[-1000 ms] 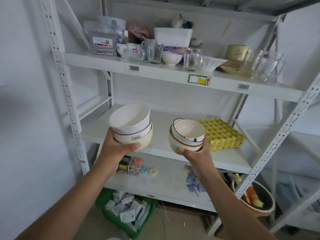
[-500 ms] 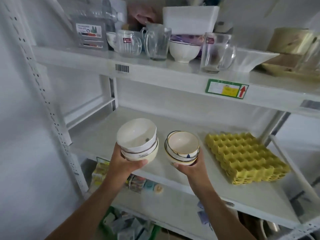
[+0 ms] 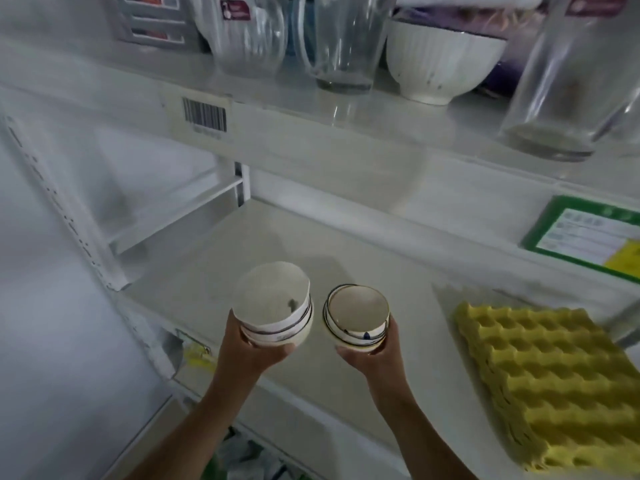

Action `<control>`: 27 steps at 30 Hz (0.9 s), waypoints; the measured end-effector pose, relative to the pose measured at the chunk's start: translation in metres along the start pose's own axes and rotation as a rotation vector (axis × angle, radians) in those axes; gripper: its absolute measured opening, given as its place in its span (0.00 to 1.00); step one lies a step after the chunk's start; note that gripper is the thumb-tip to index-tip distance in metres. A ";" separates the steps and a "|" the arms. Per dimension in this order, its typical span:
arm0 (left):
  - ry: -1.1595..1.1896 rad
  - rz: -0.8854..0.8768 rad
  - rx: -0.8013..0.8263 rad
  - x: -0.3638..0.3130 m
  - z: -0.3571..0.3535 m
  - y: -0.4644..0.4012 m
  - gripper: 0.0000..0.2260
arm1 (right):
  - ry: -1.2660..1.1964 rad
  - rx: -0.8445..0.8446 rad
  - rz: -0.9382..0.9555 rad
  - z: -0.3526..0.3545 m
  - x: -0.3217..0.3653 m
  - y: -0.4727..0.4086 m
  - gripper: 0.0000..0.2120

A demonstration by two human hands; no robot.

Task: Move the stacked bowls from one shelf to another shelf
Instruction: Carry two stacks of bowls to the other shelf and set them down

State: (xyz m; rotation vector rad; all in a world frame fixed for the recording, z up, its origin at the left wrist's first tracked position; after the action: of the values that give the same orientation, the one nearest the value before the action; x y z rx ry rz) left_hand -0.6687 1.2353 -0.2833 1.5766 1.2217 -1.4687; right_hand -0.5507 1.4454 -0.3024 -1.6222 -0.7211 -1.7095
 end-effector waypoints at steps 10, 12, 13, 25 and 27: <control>0.008 0.034 -0.014 0.052 0.000 -0.053 0.47 | 0.049 0.047 -0.016 -0.017 -0.034 -0.058 0.43; 0.005 0.040 -0.013 0.055 0.001 -0.057 0.48 | 0.052 0.055 -0.012 -0.017 -0.036 -0.065 0.42; -0.005 0.044 -0.014 0.058 0.001 -0.060 0.47 | 0.065 0.057 -0.008 -0.017 -0.038 -0.068 0.42; 0.014 0.053 0.099 0.084 0.005 -0.089 0.44 | 0.155 0.096 -0.035 -0.013 -0.058 -0.095 0.45; 0.008 0.045 0.101 0.089 0.005 -0.092 0.43 | 0.181 0.115 -0.022 -0.010 -0.062 -0.100 0.46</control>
State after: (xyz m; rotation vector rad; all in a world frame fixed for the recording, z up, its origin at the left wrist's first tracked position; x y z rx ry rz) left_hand -0.7616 1.2809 -0.3594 1.6669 1.1241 -1.5178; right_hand -0.6338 1.5062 -0.3595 -1.3662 -0.7365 -1.7702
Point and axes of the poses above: each hand's wrist, its own y-axis away from the middle knuckle, its own z-axis out of the back of the hand, x = y × z, the point moved 1 cm from there along -y, towards the middle knuckle, and after that the axes turned 7 degrees about y, right-handed, at the moved point
